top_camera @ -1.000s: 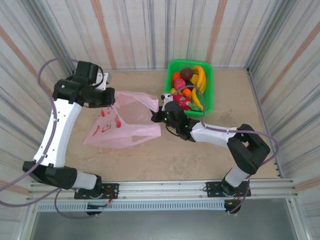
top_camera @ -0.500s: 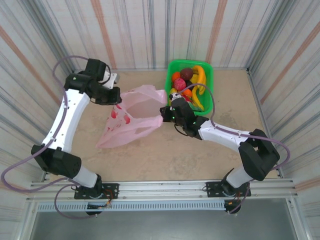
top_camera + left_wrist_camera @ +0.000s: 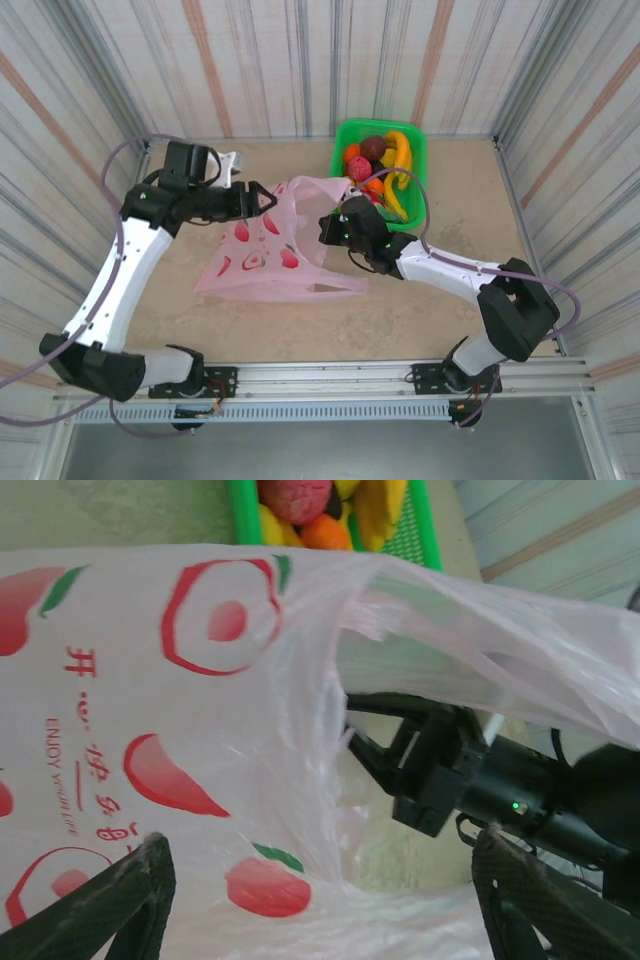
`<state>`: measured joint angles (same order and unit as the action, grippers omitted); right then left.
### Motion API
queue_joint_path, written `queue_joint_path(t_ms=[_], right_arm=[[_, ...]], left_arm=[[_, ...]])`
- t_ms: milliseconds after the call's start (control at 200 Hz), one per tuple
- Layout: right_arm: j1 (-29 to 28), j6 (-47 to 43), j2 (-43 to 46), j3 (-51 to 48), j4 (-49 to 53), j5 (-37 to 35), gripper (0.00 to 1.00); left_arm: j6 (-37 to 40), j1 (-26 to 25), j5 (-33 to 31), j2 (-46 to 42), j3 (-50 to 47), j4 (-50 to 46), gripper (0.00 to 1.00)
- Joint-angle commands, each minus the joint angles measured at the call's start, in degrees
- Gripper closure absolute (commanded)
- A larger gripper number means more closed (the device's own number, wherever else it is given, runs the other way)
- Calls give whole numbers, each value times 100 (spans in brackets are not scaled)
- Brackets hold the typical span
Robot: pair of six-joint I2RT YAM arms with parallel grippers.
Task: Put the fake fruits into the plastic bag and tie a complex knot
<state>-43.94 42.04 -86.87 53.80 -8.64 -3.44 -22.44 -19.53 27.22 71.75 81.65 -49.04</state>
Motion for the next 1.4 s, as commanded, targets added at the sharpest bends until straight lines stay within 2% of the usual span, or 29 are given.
queue_joint_path(t_ms=[0,205,281,391,696,922,1002,1072,1162,1257,1393], right_arm=[[-62,176,145,122,30,-113,100],[-77,186,186,87,12,-131,100],[-80,190,189,87,-6,-135,100],[-88,195,209,87,-6,-140,100],[-115,205,252,65,8,-158,100],[-121,244,255,58,-23,-146,100],[-129,248,253,67,-23,-124,100],[-128,254,255,63,-21,-105,100],[-119,249,264,85,1,-54,100],[-107,239,270,87,81,6,100],[-46,210,267,69,210,61,100]], left_arm=[[-631,-415,-286,-392,-575,678,18],[-1373,-1275,-1440,-672,-1426,1011,18],[-1605,-1542,-1640,-632,-1722,1312,18],[-1959,-1763,-1582,-479,-2116,1950,18],[-2116,-1923,-2085,40,-2398,2958,20],[-1993,-1923,-2648,549,-2224,2788,24],[-1834,-1966,-3099,703,-2125,2586,26],[-1633,-2044,-3745,787,-2098,2435,27],[-1415,-2046,-4169,918,-2088,2386,35],[-1112,-2051,-4242,1000,-1947,2357,52],[-750,-2024,-4385,881,-1722,2075,88]])
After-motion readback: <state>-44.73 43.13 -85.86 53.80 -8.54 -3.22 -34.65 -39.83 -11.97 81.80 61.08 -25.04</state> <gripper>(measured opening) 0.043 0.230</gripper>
